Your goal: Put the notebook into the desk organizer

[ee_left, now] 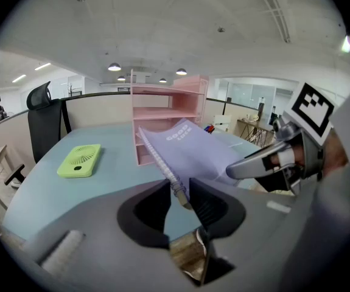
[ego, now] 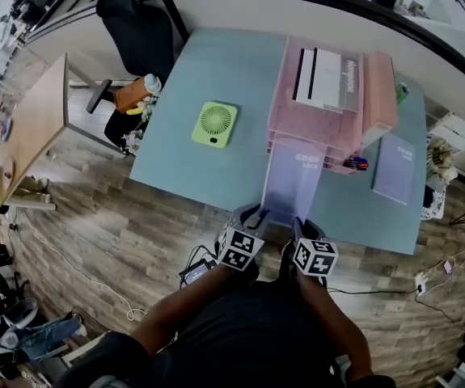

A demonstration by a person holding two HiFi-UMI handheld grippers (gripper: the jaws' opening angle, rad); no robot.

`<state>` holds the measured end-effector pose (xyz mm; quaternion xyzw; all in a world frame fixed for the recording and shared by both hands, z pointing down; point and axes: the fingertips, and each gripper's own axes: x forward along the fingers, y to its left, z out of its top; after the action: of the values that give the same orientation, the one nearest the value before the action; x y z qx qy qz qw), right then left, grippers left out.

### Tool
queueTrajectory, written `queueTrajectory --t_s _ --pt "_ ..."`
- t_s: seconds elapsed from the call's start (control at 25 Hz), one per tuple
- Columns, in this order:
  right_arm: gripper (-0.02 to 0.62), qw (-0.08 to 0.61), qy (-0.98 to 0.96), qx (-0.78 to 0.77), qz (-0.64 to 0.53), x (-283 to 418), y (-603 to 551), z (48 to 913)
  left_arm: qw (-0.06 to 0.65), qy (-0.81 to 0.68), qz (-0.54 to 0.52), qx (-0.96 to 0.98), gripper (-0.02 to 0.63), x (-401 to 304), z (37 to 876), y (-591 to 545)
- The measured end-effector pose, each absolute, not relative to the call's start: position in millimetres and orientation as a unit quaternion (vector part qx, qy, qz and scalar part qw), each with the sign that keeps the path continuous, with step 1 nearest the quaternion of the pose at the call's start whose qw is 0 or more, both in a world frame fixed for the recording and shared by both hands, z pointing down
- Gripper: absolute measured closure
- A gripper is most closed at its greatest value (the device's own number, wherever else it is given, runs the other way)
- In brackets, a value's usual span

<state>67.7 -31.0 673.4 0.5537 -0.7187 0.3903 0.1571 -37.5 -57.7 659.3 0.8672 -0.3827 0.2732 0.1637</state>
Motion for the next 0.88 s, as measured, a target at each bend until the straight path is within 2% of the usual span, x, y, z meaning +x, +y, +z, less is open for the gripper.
queueTrajectory --t_s 0.88 --pt "0.555 0.173 -0.710 0.565 0.384 47 21 682 0.176 -0.366 0.274 0.872 0.448 -59 675 -4"
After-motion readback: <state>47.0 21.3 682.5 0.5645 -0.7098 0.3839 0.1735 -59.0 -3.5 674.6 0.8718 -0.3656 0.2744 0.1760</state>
